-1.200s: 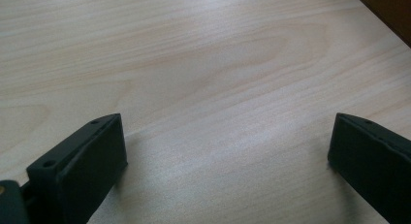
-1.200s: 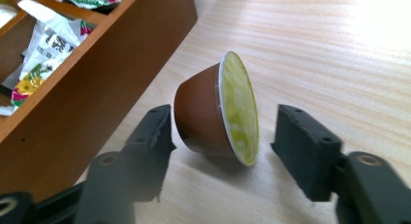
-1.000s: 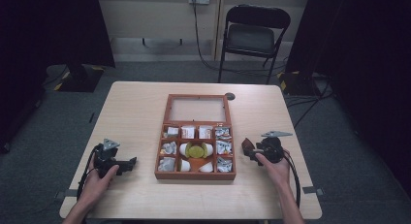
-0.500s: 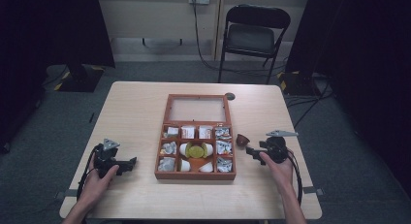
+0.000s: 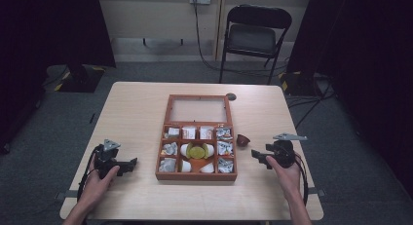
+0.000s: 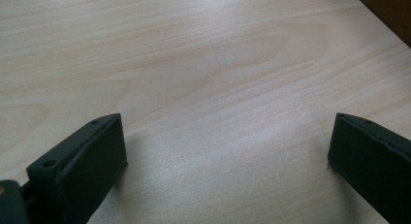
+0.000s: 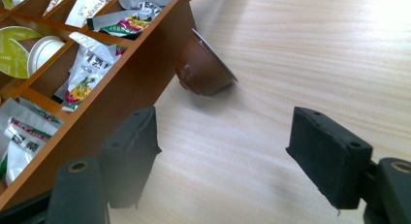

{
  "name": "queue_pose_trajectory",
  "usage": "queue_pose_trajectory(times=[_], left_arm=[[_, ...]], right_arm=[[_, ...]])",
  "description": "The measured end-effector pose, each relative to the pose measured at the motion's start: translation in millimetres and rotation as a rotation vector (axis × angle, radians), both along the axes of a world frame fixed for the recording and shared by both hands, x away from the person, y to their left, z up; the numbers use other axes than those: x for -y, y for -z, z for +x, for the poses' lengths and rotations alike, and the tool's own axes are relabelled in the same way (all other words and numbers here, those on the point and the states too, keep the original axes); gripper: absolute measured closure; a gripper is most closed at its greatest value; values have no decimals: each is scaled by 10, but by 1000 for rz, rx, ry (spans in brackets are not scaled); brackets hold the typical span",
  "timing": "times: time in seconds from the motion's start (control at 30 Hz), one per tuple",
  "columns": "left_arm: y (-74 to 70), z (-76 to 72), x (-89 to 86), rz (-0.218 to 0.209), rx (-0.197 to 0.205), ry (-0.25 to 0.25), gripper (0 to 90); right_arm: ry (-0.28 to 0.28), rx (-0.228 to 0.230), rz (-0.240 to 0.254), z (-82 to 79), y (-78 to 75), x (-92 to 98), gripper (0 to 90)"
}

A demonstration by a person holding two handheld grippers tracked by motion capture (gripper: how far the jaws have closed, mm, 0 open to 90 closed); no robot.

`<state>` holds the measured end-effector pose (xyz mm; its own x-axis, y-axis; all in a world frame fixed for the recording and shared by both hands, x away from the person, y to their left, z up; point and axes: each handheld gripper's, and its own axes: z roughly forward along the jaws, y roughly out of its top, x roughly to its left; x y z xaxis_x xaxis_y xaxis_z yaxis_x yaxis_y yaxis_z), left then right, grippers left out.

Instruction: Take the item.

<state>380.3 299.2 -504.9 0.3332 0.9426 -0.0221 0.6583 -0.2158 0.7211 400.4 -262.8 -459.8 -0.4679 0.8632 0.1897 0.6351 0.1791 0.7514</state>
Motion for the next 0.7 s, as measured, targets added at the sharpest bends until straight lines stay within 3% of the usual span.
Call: queue_pose_trajectory(times=[0.27, 0.7], left_arm=[[0, 0, -1, 0, 0, 1, 0], [-1, 0, -1, 0, 0, 1, 0]], right_arm=[[-7, 14, 5, -218, -40, 73, 214], [119, 21, -35, -487, 66, 432, 184]])
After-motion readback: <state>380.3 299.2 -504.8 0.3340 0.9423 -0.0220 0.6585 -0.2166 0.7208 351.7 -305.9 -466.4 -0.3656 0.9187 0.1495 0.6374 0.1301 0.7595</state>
